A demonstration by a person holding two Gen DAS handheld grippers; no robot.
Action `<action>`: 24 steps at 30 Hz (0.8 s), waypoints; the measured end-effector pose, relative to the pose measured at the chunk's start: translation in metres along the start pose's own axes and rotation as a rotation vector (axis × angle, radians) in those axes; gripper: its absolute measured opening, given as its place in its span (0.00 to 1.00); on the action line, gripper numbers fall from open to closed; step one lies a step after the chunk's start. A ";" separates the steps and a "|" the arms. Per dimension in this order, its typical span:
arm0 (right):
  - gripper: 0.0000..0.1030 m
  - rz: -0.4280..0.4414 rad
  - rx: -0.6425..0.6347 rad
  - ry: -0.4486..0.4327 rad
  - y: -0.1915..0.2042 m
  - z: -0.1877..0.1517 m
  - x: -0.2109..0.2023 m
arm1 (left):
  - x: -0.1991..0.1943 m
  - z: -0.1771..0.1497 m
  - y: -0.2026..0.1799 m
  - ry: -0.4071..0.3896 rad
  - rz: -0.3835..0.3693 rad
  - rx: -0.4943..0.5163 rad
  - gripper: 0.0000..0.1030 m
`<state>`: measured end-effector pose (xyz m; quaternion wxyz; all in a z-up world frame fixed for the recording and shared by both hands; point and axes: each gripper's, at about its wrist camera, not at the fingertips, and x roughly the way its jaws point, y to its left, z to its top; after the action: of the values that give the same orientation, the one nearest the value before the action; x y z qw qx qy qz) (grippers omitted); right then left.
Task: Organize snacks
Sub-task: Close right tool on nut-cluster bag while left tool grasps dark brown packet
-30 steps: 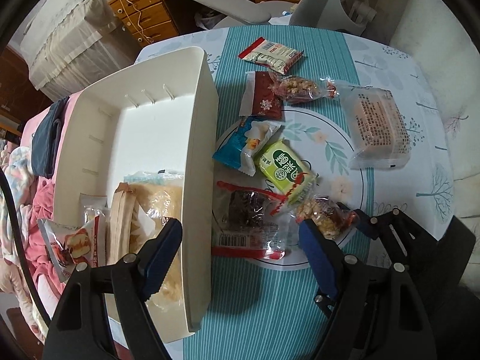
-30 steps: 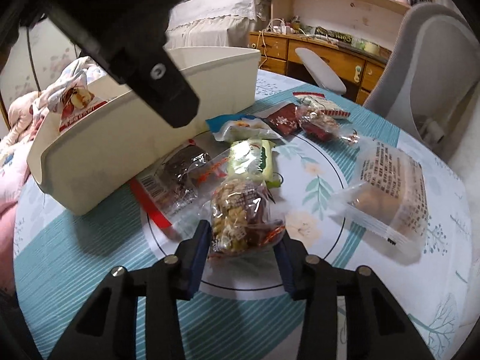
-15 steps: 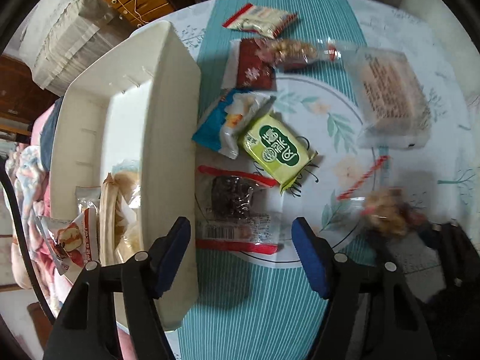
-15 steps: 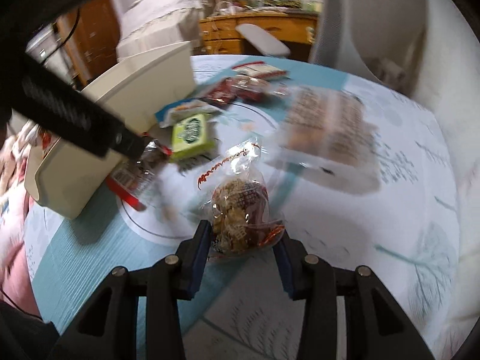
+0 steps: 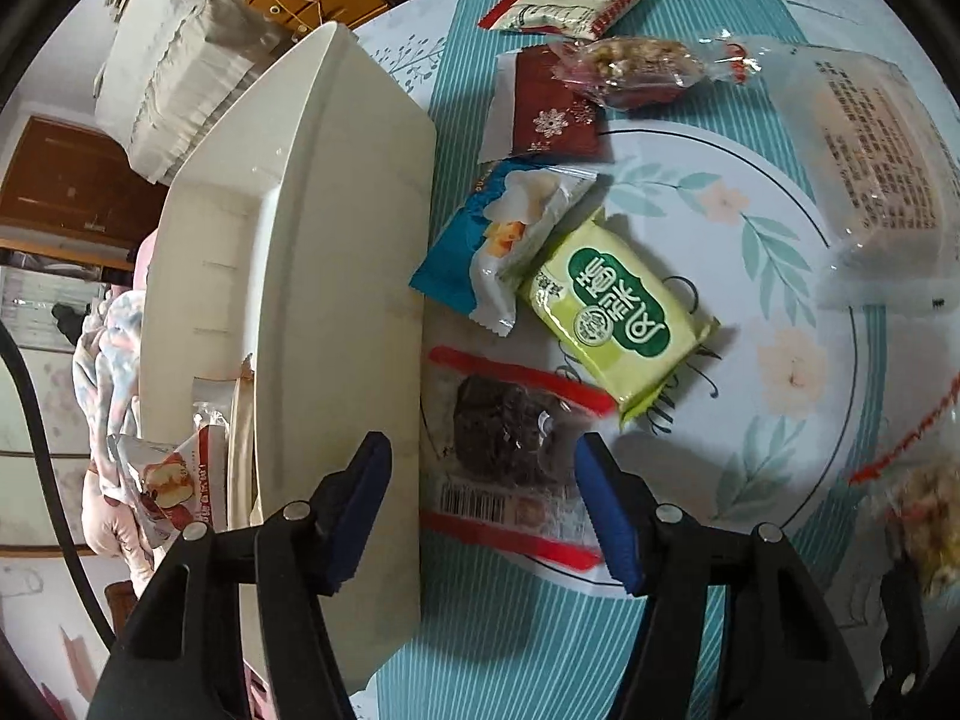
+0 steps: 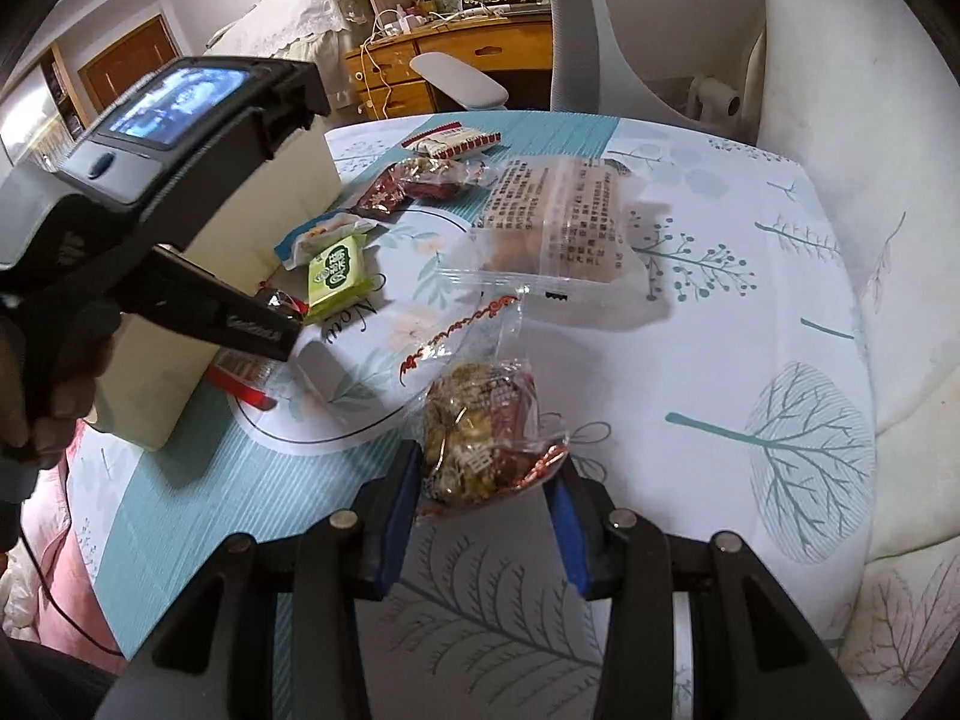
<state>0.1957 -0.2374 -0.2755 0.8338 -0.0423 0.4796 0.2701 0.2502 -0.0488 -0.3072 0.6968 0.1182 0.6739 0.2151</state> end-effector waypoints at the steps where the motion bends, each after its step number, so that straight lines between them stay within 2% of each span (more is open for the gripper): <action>1: 0.40 0.003 0.000 -0.002 0.000 0.001 -0.001 | 0.003 0.001 0.001 0.005 -0.011 -0.004 0.61; 11: 0.40 0.021 0.001 -0.017 0.001 0.005 -0.008 | 0.019 0.004 0.022 0.025 -0.095 -0.044 0.61; 18: 0.40 0.018 0.016 -0.019 -0.002 0.004 -0.012 | 0.024 0.006 0.021 0.020 -0.070 -0.023 0.60; 20: 0.40 0.013 0.021 -0.021 -0.003 0.004 -0.014 | 0.021 0.010 0.012 0.017 -0.086 -0.024 0.49; 21: 0.40 0.010 0.025 -0.023 -0.004 0.003 -0.016 | 0.020 0.011 0.008 0.021 -0.131 -0.036 0.40; 23: 0.40 0.002 0.032 -0.027 -0.005 0.003 -0.019 | 0.018 0.011 0.007 0.027 -0.132 -0.056 0.38; 24: 0.40 0.000 0.036 -0.030 -0.006 0.002 -0.020 | 0.019 0.011 0.007 0.027 -0.113 -0.049 0.34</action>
<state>0.1923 -0.2495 -0.2590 0.8415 -0.0233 0.4717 0.2622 0.2603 -0.0329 -0.3201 0.7013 0.0600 0.6834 0.1936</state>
